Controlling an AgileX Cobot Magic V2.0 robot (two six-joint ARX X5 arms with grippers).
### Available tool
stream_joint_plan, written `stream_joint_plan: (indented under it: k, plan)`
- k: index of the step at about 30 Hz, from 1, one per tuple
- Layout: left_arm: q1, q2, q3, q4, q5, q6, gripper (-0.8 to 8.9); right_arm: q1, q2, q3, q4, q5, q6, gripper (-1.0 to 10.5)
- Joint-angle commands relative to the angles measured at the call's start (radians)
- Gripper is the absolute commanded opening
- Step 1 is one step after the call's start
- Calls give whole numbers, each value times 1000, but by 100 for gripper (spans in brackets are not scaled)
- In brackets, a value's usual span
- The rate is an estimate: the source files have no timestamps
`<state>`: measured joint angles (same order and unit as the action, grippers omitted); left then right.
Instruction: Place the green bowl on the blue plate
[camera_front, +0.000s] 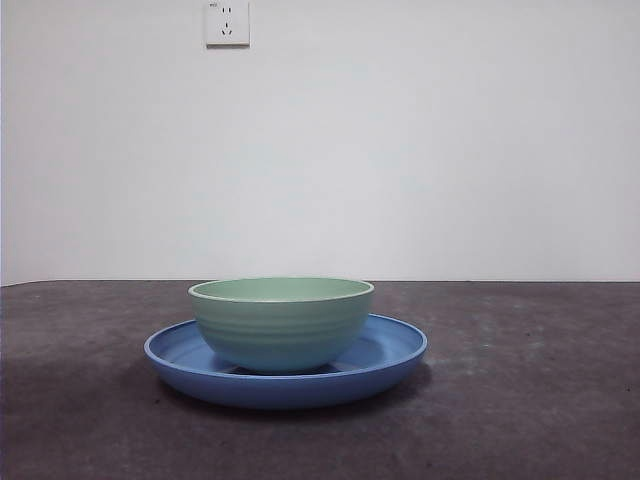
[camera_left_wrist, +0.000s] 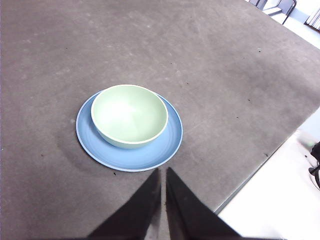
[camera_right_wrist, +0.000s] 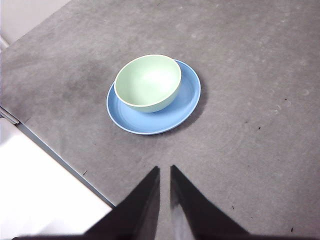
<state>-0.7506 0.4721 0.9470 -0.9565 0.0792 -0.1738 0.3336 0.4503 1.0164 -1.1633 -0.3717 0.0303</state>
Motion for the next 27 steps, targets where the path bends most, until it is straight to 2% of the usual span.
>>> stream_joint_plan:
  k: [1,8,13,14,19,23,27]
  plan:
    - [-8,3,11,8,-2,0,15,5,4,6,10,-1,-1,32]
    - [-2,-1,11,6,-2,0,15,5,4,6,10,-1,-1,32]
    - [100,-3,7,8,-1,1,15,5,4,6,10,-1,-1,32]
    - [129,-3,4,9,-2,17,15,5,4,6,10,-1,-1,32]
    - [336,-39,-83,32,-9,251,16,5,4,6,10,-2,-1,32]
    - [481,-117,-261,209,-9,257,16,5,4,6,10,-1,-1,32]
    - [576,-220,-470,462,-9,248,16,5,4,6,10,-2,-1,32]
